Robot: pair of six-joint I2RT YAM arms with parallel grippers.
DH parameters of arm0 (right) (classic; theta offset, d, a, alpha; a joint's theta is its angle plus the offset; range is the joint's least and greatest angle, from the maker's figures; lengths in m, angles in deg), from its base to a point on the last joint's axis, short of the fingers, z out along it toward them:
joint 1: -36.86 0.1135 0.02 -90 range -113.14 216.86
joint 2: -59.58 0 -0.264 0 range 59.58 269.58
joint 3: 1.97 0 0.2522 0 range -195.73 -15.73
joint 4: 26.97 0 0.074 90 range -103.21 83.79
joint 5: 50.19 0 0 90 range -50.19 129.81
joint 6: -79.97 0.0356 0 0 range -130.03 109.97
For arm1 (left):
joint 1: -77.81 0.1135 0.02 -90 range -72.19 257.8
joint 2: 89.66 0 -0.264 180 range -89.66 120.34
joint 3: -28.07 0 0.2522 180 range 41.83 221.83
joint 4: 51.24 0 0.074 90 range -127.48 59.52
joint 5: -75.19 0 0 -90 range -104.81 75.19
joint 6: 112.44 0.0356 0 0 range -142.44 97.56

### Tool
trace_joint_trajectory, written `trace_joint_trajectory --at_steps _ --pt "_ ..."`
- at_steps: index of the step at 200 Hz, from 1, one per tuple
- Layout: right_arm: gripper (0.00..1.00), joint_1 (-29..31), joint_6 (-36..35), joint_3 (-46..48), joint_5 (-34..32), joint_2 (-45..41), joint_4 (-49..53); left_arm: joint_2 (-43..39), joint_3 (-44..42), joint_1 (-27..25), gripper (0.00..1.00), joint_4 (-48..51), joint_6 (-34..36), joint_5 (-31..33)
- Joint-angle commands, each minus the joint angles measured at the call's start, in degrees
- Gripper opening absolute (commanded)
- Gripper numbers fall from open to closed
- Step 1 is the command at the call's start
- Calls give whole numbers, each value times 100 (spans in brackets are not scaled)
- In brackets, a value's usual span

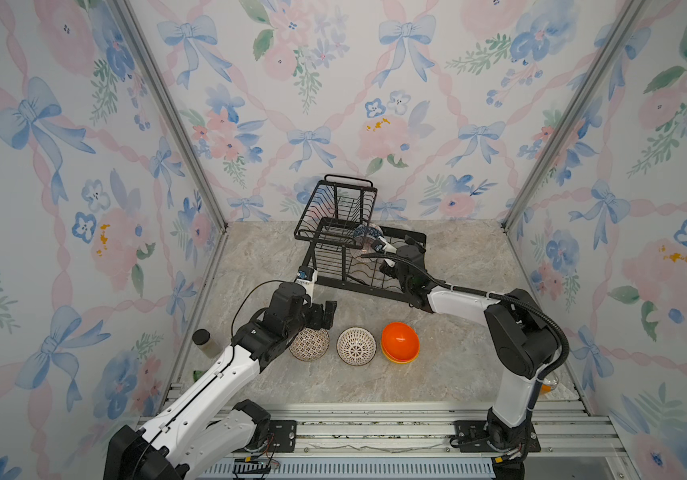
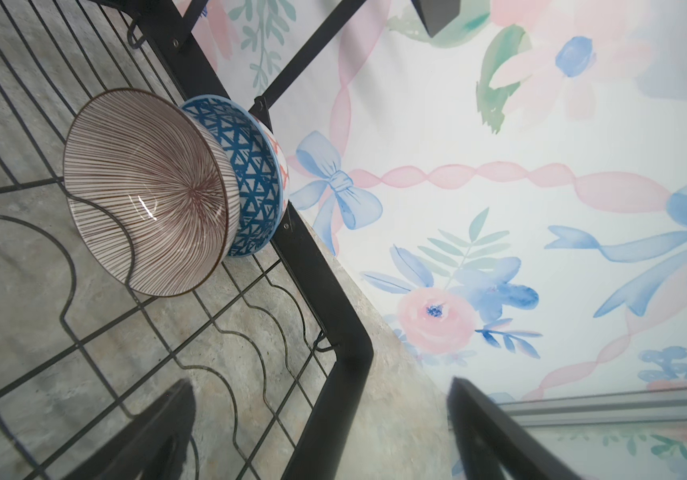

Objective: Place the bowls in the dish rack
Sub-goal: 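Open and withdraw the right gripper while the left gripper moves toward the orange bowl, then lower the left gripper onto the orange bowl rim and close it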

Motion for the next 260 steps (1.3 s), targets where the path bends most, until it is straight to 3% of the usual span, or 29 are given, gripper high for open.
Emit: trace_joint_trajectory --at_steps 1,44,75,102,151,199,260 --pt "97 67 534 245 92 -534 355 -47 -82 -97 98 35 -160 116" --pt "97 80 1678 430 536 -1457 1747 284 34 -531 98 29 -245 517" --pt "97 26 2433 556 862 -1866 2125 629 375 -1089 98 26 -421 779" --pt "97 -308 3250 512 1569 -2083 2333 942 623 -1523 98 51 -495 885" --pt "97 -532 3670 487 1679 -2166 2666 1488 922 -2000 98 71 -450 791" --pt "97 -949 4499 791 2883 -2548 2872 1879 1123 -2093 98 53 -403 531" --pt "97 -1057 4395 729 3320 -2426 3300 2394 1246 -2586 98 -183 -756 385"
